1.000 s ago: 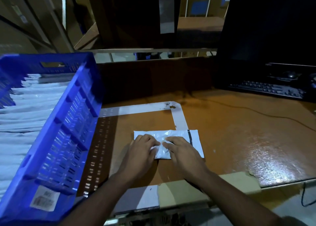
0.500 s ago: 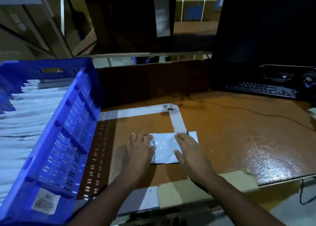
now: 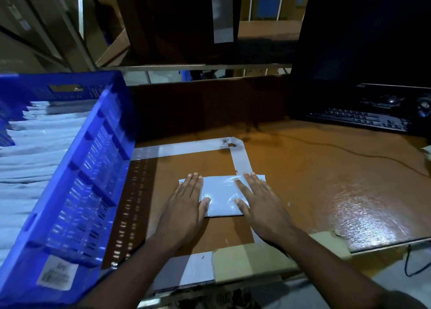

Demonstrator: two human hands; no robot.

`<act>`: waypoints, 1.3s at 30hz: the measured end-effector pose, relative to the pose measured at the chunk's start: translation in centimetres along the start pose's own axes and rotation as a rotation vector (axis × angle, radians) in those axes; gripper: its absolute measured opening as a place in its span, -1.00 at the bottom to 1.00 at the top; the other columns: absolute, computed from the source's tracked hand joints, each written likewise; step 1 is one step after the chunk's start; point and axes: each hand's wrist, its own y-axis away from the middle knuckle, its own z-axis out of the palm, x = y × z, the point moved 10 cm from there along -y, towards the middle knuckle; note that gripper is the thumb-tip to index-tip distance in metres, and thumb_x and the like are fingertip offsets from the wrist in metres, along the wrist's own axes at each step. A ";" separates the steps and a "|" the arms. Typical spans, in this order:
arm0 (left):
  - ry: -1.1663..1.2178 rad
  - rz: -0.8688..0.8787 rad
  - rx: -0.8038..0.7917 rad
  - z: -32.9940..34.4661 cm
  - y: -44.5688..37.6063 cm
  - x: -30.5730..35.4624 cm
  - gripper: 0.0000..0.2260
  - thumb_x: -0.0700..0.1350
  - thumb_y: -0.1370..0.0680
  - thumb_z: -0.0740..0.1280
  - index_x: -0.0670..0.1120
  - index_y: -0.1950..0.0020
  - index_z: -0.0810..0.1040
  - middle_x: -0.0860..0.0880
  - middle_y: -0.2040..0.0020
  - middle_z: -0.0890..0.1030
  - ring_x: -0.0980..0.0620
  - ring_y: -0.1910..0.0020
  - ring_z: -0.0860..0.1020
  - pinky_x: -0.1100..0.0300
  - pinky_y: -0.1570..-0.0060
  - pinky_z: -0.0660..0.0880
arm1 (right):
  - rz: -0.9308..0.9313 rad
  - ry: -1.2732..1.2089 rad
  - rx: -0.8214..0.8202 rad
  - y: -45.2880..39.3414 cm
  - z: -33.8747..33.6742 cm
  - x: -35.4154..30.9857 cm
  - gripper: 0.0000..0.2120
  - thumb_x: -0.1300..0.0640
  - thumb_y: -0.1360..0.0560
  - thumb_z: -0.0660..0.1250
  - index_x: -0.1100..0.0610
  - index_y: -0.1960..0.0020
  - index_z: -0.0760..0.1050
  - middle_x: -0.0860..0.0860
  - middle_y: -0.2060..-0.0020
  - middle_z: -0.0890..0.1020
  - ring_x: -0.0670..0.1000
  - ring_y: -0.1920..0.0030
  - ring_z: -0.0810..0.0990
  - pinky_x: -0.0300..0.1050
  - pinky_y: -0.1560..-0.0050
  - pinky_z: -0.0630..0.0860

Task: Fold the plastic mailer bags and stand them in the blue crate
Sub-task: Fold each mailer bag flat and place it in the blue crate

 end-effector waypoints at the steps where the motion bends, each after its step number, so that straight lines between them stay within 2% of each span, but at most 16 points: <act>1: 0.000 0.001 -0.009 0.0 0.1 0.0 -0.31 0.30 -0.62 -0.22 -0.01 -0.68 0.01 0.06 -0.67 0.01 0.16 -0.63 -0.07 0.17 -0.59 -0.08 | 0.004 -0.007 -0.007 0.1 0.1 0.1 -0.40 -0.26 -0.63 -0.18 -0.12 -0.64 -0.06 -0.10 -0.63 -0.09 -0.10 -0.60 -0.21 -0.11 -0.58 -0.20; 3: -0.009 0.010 -0.021 0.2 0.4 0.2 -0.33 0.29 -0.63 -0.21 -0.01 -0.68 -0.02 0.06 -0.67 -0.02 0.16 -0.63 -0.10 0.11 -0.61 -0.03 | 0.019 -0.040 -0.004 0.8 0.3 0.2 -0.39 -0.30 -0.62 -0.20 -0.15 -0.63 -0.10 -0.15 -0.61 -0.14 -0.12 -0.59 -0.23 -0.07 -0.59 -0.17; 7: -0.056 0.008 -0.016 0.2 0.5 0.2 -0.35 0.27 -0.65 -0.24 -0.01 -0.68 -0.04 0.04 -0.67 -0.03 0.13 -0.63 -0.14 0.06 -0.61 -0.09 | 0.003 -0.055 -0.003 0.6 0.3 0.3 -0.38 -0.31 -0.61 -0.23 -0.16 -0.63 -0.10 -0.16 -0.61 -0.15 -0.14 -0.58 -0.25 0.00 -0.60 -0.07; 12: -0.083 0.006 -0.005 0.2 1.1 -0.1 -0.36 0.31 -0.64 -0.25 0.08 -0.67 -0.02 0.08 -0.67 -0.07 0.02 -0.64 -0.19 0.00 -0.61 -0.13 | 0.020 -0.071 -0.010 1.6 0.4 0.3 -0.40 -0.31 -0.62 -0.17 -0.17 -0.63 -0.10 -0.19 -0.61 -0.17 -0.17 -0.57 -0.27 -0.16 -0.52 -0.26; 14: -0.098 -0.001 -0.007 0.0 1.0 -0.1 -0.36 0.31 -0.64 -0.24 0.07 -0.67 -0.02 0.07 -0.67 -0.04 0.01 -0.64 -0.15 -0.02 -0.61 -0.13 | 0.008 -0.086 -0.018 0.8 0.2 0.4 -0.42 -0.29 -0.65 -0.10 -0.17 -0.63 -0.05 -0.20 -0.61 -0.13 -0.17 -0.58 -0.23 -0.15 -0.53 -0.24; 17: -0.125 -0.012 -0.021 -0.2 0.8 0.0 -0.33 0.31 -0.62 -0.26 0.05 -0.68 -0.06 0.05 -0.67 -0.05 -0.01 -0.65 -0.13 -0.07 -0.60 -0.18 | 0.011 -0.128 -0.036 0.2 0.0 0.8 -0.41 -0.29 -0.65 -0.03 -0.17 -0.62 -0.01 -0.21 -0.60 -0.11 -0.17 -0.59 -0.18 -0.04 -0.60 -0.09; 20: -0.150 -0.042 -0.032 0.0 1.2 -0.4 -0.28 0.35 -0.59 -0.29 0.00 -0.68 -0.09 0.02 -0.67 -0.07 0.02 -0.64 -0.14 -0.11 -0.59 -0.23 | 0.056 -0.144 0.007 1.5 0.2 1.2 -0.35 -0.34 -0.63 -0.03 -0.15 -0.63 -0.09 -0.21 -0.60 -0.15 -0.19 -0.58 -0.23 -0.12 -0.55 -0.17; 25: -0.193 -0.084 -0.079 -0.3 1.0 -0.9 -0.18 0.41 -0.53 -0.34 -0.05 -0.67 -0.16 0.02 -0.67 -0.16 0.09 -0.62 -0.24 -0.13 -0.55 -0.35 | 0.088 -0.086 0.005 1.6 -0.2 1.2 -0.28 -0.39 -0.61 -0.13 -0.08 -0.64 -0.17 -0.18 -0.59 -0.21 -0.21 -0.55 -0.33 -0.13 -0.52 -0.39; 28: -0.200 -0.144 -0.046 -0.9 1.0 -0.9 -0.14 0.43 -0.51 -0.35 -0.06 -0.66 -0.19 0.00 -0.66 -0.20 0.06 -0.62 -0.28 -0.10 -0.54 -0.40 | 0.092 -0.062 0.029 1.2 -1.1 1.0 -0.23 -0.47 -0.54 -0.29 -0.11 -0.64 -0.14 -0.16 -0.59 -0.18 -0.15 -0.57 -0.29 -0.04 -0.53 -0.39; 30: -0.178 -0.099 -0.002 -1.5 0.4 0.0 -0.16 0.44 -0.52 -0.36 -0.04 -0.67 -0.17 0.02 -0.65 -0.20 0.07 -0.62 -0.26 -0.08 -0.56 -0.35 | 0.057 -0.007 0.047 0.3 -1.5 0.1 -0.22 -0.46 -0.52 -0.37 -0.12 -0.63 -0.12 -0.13 -0.59 -0.15 -0.11 -0.58 -0.28 0.05 -0.56 -0.33; 34: -0.093 0.144 -0.055 -0.8 -0.7 4.1 -0.23 0.35 -0.54 -0.43 0.02 -0.67 -0.12 0.11 -0.63 -0.20 0.14 -0.62 -0.23 0.09 -0.58 -0.28 | -0.043 0.079 -0.010 -1.4 0.3 -1.7 -0.17 -0.41 -0.51 -0.50 -0.07 -0.64 -0.03 -0.03 -0.63 -0.03 0.02 -0.62 -0.15 0.12 -0.55 -0.27; 37: -0.128 0.185 -0.074 0.7 -0.4 4.7 -0.30 0.29 -0.63 -0.37 -0.01 -0.68 -0.01 0.05 -0.66 -0.05 0.12 -0.63 -0.14 0.04 -0.60 -0.18 | -0.020 0.138 -0.015 -1.2 1.8 -1.6 -0.31 -0.33 -0.64 -0.26 -0.02 -0.59 0.22 0.05 -0.59 0.20 0.13 -0.59 0.15 0.20 -0.50 -0.07; 39: -0.153 0.165 -0.048 0.8 -0.9 4.2 -0.37 0.25 -0.68 -0.24 -0.02 -0.67 0.08 0.02 -0.66 0.07 0.09 -0.64 -0.06 0.02 -0.60 -0.13 | -0.006 0.145 0.001 -1.7 1.5 -1.5 -0.34 -0.32 -0.65 -0.20 -0.02 -0.56 0.28 0.06 -0.56 0.28 0.13 -0.57 0.21 0.21 -0.48 -0.01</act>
